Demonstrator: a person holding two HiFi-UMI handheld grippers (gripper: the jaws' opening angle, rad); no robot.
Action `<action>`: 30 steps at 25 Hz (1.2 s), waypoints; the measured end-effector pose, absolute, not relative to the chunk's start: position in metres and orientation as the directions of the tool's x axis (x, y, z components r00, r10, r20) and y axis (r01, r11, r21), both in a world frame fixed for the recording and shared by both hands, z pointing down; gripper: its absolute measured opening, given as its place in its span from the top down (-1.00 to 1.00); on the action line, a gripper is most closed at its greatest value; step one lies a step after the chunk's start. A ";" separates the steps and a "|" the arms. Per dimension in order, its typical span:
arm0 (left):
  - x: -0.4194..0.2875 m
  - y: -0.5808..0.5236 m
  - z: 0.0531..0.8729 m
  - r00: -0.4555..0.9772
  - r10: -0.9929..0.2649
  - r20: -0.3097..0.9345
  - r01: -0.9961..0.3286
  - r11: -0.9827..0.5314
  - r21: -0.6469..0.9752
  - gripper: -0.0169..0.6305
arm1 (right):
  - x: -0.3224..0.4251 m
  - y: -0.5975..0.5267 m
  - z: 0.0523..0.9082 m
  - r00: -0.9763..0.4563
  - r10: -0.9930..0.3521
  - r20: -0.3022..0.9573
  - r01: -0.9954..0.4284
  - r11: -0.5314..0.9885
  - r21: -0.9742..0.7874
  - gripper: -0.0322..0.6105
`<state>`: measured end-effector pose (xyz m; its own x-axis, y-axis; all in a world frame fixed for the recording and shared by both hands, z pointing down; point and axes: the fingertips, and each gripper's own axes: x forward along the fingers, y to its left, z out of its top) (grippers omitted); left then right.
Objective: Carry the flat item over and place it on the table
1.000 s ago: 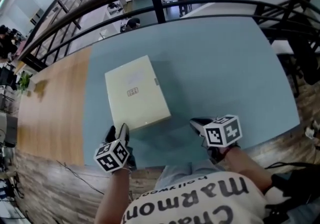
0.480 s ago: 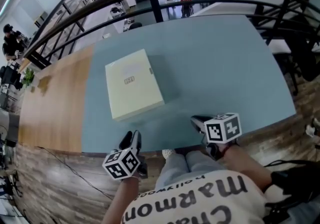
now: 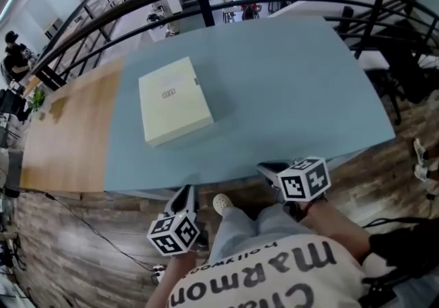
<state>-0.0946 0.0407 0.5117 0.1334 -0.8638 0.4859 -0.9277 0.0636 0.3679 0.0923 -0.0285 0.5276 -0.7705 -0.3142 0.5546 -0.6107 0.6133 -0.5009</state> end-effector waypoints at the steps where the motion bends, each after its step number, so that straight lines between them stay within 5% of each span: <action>1: -0.093 0.048 0.513 0.145 -0.864 0.481 -0.922 0.058 0.383 0.86 | 0.090 -0.023 0.529 -0.770 -0.311 0.558 -0.609 0.619 -0.496 0.79; 16: -0.161 0.123 0.491 0.305 -0.836 0.457 -0.905 -0.104 0.413 0.91 | 0.010 0.036 0.498 -0.756 -0.422 0.501 -0.654 0.530 -0.540 0.79; 30: -0.257 0.158 0.510 0.330 -0.820 0.467 -0.888 -0.102 0.448 0.93 | -0.067 0.089 0.506 -0.716 -0.461 0.524 -0.698 0.502 -0.511 0.79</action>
